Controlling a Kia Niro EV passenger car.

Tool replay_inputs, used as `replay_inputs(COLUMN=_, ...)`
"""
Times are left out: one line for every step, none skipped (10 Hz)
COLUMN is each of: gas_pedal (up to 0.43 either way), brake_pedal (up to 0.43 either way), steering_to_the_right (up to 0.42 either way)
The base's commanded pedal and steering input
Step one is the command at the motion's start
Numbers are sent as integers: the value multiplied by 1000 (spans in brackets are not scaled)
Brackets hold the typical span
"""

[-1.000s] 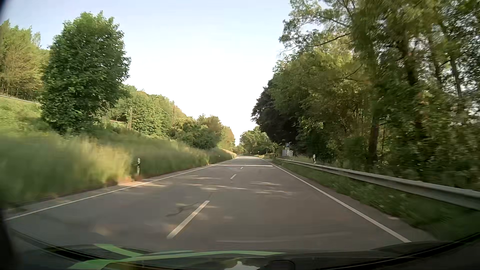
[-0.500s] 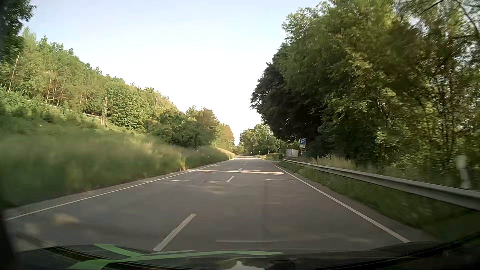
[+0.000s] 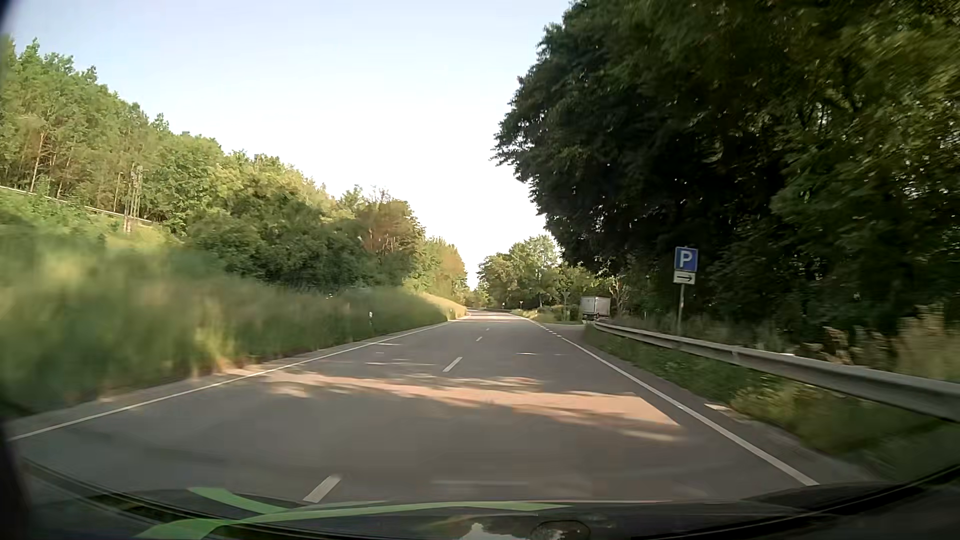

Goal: Follow the waypoints while adhering to traffic rules and regulations

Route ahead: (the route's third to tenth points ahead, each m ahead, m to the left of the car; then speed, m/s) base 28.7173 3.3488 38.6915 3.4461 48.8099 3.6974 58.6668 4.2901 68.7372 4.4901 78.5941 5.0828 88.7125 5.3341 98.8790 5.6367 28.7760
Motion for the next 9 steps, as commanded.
replay_inputs(gas_pedal=209, brake_pedal=0, steering_to_the_right=0)
replay_inputs(gas_pedal=220, brake_pedal=0, steering_to_the_right=0)
replay_inputs(gas_pedal=220, brake_pedal=0, steering_to_the_right=0)
replay_inputs(gas_pedal=240, brake_pedal=0, steering_to_the_right=-1)
replay_inputs(gas_pedal=260, brake_pedal=0, steering_to_the_right=-3)
replay_inputs(gas_pedal=260, brake_pedal=0, steering_to_the_right=-3)
replay_inputs(gas_pedal=268, brake_pedal=0, steering_to_the_right=-3)
replay_inputs(gas_pedal=268, brake_pedal=0, steering_to_the_right=-3)
replay_inputs(gas_pedal=268, brake_pedal=0, steering_to_the_right=-3)
